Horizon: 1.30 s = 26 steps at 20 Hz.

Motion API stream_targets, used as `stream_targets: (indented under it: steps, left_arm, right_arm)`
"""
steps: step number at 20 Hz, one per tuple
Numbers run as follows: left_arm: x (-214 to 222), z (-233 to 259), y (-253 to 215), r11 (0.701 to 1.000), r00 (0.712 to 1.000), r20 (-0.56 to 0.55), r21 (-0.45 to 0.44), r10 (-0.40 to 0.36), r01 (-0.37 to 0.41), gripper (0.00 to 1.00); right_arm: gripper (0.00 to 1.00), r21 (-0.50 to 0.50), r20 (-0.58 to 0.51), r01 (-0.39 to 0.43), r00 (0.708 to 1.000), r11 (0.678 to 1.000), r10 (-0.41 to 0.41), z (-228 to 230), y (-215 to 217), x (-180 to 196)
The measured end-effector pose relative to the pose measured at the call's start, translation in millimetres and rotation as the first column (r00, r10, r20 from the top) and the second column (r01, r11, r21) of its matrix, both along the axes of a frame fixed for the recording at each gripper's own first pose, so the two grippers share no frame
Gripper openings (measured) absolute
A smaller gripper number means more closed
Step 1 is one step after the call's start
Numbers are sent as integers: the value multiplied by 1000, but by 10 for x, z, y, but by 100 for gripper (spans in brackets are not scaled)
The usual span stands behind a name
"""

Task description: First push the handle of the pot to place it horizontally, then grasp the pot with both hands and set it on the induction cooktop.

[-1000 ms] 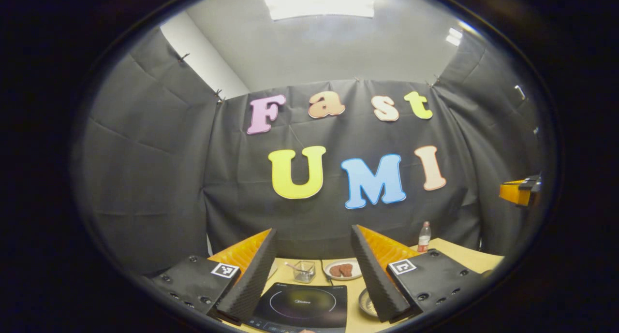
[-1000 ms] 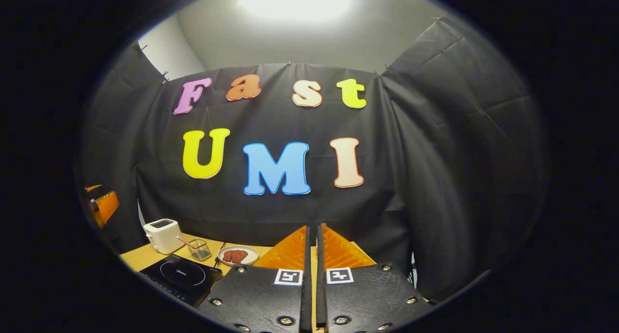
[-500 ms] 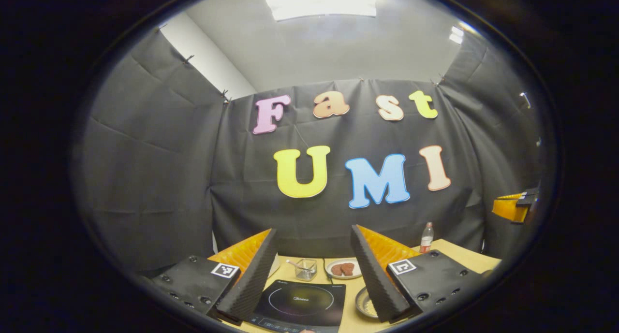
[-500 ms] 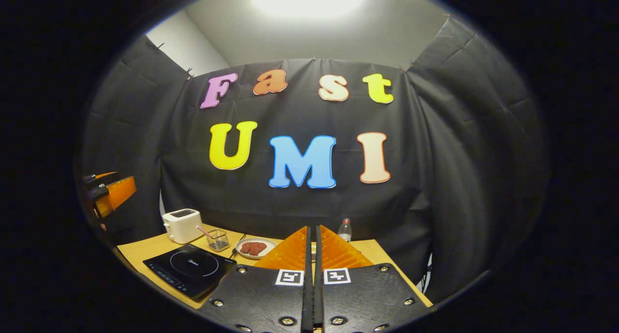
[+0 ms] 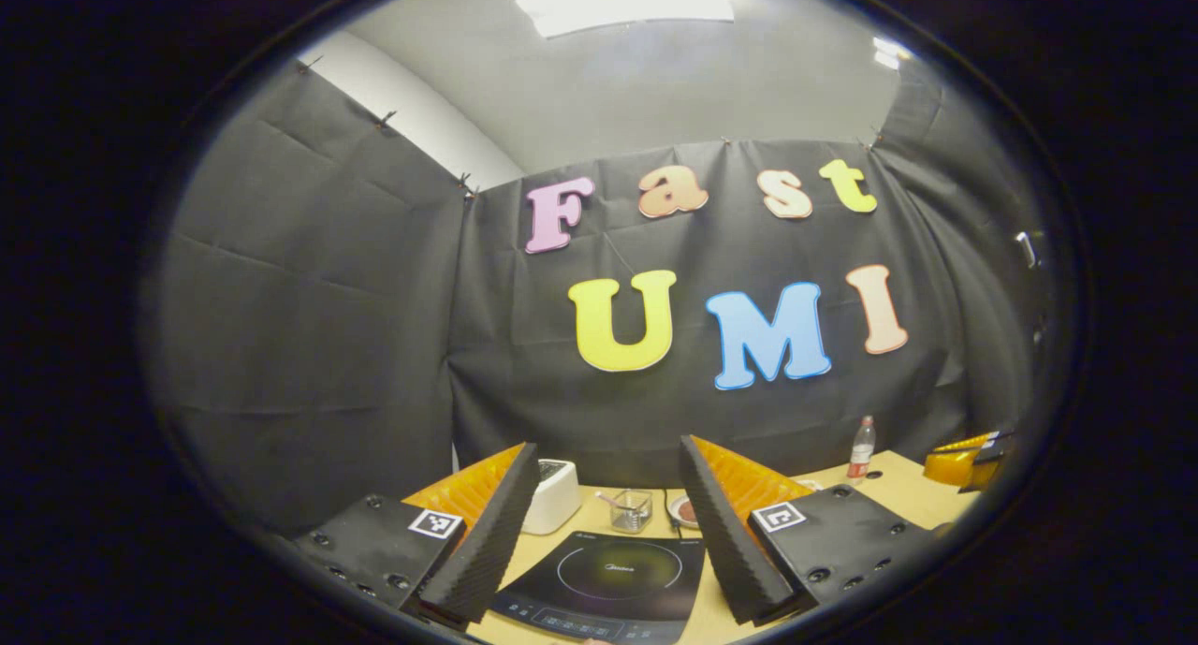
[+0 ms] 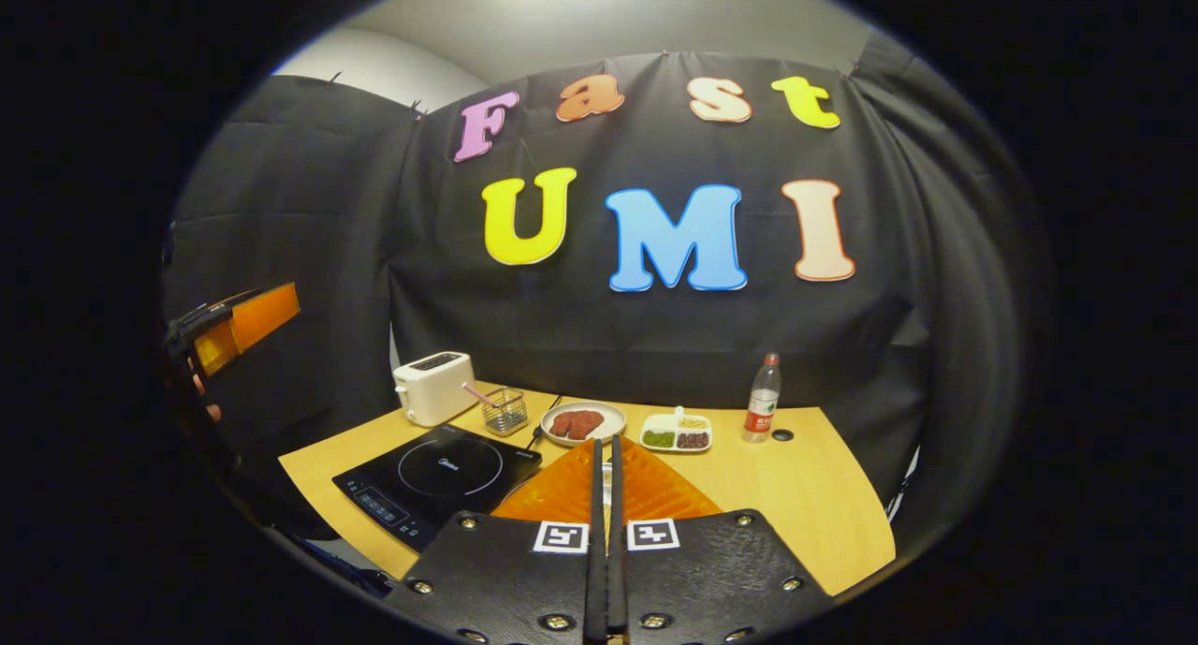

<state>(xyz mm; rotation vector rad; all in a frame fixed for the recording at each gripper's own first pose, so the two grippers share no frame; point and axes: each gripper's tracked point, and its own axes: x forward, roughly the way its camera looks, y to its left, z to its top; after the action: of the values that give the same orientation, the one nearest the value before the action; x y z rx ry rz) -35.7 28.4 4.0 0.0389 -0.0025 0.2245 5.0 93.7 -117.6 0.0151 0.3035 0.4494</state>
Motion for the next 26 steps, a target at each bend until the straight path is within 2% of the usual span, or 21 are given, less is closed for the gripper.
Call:
stream_targets:
  steps: [1,2,8,9,14,16,21,22,24,25,26]
  left_arm:
    - [5,-7,49,1000,1000,1,5,4,-4,91]
    - [15,14,98,1000,1000,7,8,10,-10,100]
    - [91,-51,445,999,999,7,-6,51,-51,100]
    - [81,-46,508,998,998,9,-9,58,-58,97]
    - [117,-14,767,996,995,22,3,92,-92,96]
    - [146,-49,831,995,995,18,-4,96,-96,100]
    - [213,-177,971,995,995,-1,-11,102,-102,97]
    - [228,-194,999,995,995,-2,-13,102,-102,100]
    - [258,-229,1048,995,995,-4,-14,100,-101,97]
    - [297,-266,1072,995,995,-9,-15,99,-99,100]
    - [323,-301,1094,995,995,-13,-17,95,-96,97]
  right_arm:
    - [1,2,-22,-21,1000,1000,22,-65,90,-32]
    - [1,3,-37,-43,998,999,43,-113,193,-44]
    - [1,-22,-133,-134,983,991,130,-506,653,-129]
    - [1,-26,-150,-153,978,988,148,-580,737,-153]
    - [1,-59,-256,-227,945,972,205,-981,1001,-293]
    - [1,-76,-282,-252,933,965,222,-1106,1086,-362]
    - [1,-97,-391,-324,882,941,263,-1489,1269,-570]
    - [1,-98,-416,-330,871,939,262,-1561,1288,-588]
    - [1,-114,-473,-333,846,936,244,-1747,1266,-623]
    - [1,-115,-498,-334,834,936,236,-1816,1279,-646]
    - [1,-116,-523,-335,821,935,229,-1872,1289,-670]
